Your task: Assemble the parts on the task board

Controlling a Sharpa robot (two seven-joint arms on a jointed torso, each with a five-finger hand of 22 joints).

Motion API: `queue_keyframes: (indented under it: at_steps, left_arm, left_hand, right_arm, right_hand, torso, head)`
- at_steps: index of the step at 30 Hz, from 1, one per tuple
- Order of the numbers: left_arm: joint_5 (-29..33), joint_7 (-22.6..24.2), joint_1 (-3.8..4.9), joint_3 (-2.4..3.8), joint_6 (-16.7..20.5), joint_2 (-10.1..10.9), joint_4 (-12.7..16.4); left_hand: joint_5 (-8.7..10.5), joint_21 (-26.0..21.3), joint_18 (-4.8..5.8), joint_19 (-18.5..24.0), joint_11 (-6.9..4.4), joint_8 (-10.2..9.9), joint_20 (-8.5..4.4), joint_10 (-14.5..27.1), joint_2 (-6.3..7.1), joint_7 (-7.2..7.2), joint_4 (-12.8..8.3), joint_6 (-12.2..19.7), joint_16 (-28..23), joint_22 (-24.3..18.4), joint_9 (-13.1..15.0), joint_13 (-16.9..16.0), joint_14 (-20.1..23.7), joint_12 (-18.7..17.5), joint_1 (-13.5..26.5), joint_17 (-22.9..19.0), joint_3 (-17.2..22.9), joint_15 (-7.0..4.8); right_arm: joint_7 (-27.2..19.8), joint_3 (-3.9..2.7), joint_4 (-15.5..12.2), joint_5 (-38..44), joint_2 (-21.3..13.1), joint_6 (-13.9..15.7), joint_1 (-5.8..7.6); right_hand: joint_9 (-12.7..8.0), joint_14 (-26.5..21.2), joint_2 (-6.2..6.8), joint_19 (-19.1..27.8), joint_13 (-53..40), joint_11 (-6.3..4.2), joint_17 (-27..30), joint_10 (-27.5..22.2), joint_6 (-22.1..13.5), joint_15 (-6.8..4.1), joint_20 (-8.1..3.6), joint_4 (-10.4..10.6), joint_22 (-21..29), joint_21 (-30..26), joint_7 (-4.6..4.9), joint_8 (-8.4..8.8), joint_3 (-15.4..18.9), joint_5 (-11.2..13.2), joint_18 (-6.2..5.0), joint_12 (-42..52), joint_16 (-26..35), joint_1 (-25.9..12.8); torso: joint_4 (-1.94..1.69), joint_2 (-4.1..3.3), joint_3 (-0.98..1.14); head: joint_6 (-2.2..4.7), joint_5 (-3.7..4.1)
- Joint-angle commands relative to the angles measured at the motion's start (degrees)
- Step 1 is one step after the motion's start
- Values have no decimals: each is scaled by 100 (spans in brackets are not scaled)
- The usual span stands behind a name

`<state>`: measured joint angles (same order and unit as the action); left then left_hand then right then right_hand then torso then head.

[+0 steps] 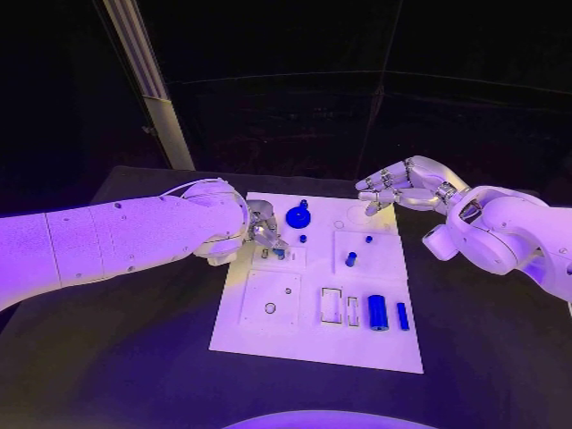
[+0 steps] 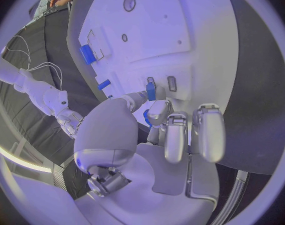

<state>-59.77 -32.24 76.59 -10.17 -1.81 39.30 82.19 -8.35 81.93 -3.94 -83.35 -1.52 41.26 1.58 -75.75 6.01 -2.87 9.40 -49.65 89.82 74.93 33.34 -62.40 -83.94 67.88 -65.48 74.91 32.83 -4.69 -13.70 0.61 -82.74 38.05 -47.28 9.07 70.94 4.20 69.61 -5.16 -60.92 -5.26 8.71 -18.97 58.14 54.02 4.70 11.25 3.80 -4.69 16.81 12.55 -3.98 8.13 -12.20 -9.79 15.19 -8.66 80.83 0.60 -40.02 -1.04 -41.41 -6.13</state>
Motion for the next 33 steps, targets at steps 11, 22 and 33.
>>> queue_keyframes:
  at_steps: [11, 22, 33]
  left_arm:
    - [-78, -146, -27, -27, -373, 31, 61]
    - [-77, -126, -27, -28, -375, 9, 52]
    - [-77, -74, -27, -30, -307, 25, 74]
  left_hand:
    - [-27, 20, 86, -16, -6, 35, 4, -61, 96, 31, -1063, 25, 18, 102, 12, 10, -606, -8, 36, 1509, 1018, -6]
    - [4, 15, 87, -19, -8, -90, 3, -84, 175, 46, -1101, 4, 18, 108, -104, 26, -606, -15, 139, 1509, 827, -8]
    - [12, 6, 89, -28, -28, -237, -7, -104, 233, 72, -900, -260, 18, 123, -318, -17, -606, 30, 450, 1509, 178, -21]
  right_arm:
    - [-63, -2, 31, 158, 17, -65, 11]
    - [-59, -2, 25, 257, 19, -72, 11]
    - [-58, -2, 28, 265, 22, -85, 11]
  right_hand:
    - [-4, 1, -74, -25, 31, 10, 44, -53, -47, 59, 15, 42, 23, -54, 4, 15, 28, -53, -67, 22, 45, -61]
    - [-4, -1, -83, -26, 42, 12, 60, -61, -53, 62, 18, 55, 29, -66, 6, 15, 32, -62, -67, 27, 49, -78]
    - [-4, -3, -84, -26, 47, 14, 67, -65, -56, 64, 20, 60, 31, -72, 7, 15, 34, -66, -67, 29, 51, -85]
  torso:
    - [2, 3, 4]
    - [6, -2, 4]
    - [-3, -1, 1]
  head:
    - [-17, 17]
    - [-13, 28]
    - [-24, 36]
